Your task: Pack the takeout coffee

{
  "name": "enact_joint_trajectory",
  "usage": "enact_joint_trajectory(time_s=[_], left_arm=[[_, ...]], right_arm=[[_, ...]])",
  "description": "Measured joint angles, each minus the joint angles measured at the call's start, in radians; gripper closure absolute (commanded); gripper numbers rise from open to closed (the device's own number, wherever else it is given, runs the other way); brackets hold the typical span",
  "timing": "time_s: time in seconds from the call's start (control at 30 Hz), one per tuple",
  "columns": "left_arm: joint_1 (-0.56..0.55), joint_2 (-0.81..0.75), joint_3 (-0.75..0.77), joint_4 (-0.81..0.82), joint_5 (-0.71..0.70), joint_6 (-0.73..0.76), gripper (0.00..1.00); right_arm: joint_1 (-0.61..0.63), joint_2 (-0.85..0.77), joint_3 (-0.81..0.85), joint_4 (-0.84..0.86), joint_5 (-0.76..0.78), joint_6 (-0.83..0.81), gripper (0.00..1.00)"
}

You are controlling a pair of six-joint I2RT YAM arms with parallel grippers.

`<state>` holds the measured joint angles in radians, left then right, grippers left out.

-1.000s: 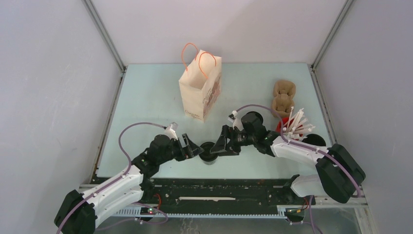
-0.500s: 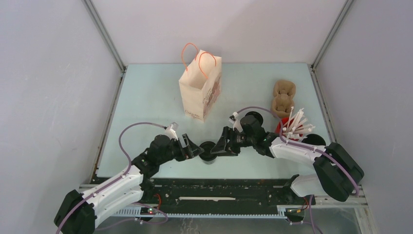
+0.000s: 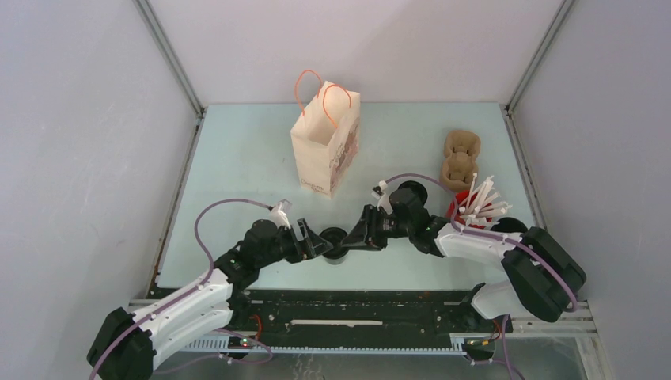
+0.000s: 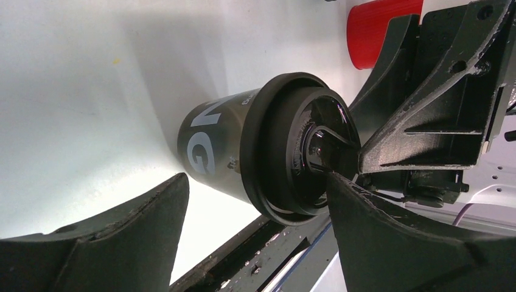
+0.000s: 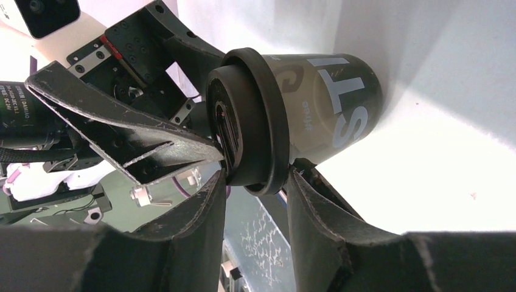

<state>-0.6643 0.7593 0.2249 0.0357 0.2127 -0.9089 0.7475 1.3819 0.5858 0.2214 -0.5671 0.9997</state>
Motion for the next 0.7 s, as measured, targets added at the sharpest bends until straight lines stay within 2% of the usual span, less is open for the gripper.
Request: enact_joint_trajectory(time_s=[0.23, 0.47, 0.7], left_arm=[[-0.002, -0.016, 0.000, -0.008, -0.019, 0.000, 0.16], [-0.005, -0.036, -0.009, -0.013, -0.050, -0.009, 0.28], [-0.008, -0.081, -0.083, 0.082, -0.055, -0.059, 0.35]], right_arm=[[-0.003, 0.040, -0.013, 0.089, -0.001, 0.021, 0.67], [-0.013, 0.099, -0.038, 0.230, -0.031, 0.043, 0.71], [0.003, 0.105, -0.088, 0.356, 0.002, 0.034, 0.74]])
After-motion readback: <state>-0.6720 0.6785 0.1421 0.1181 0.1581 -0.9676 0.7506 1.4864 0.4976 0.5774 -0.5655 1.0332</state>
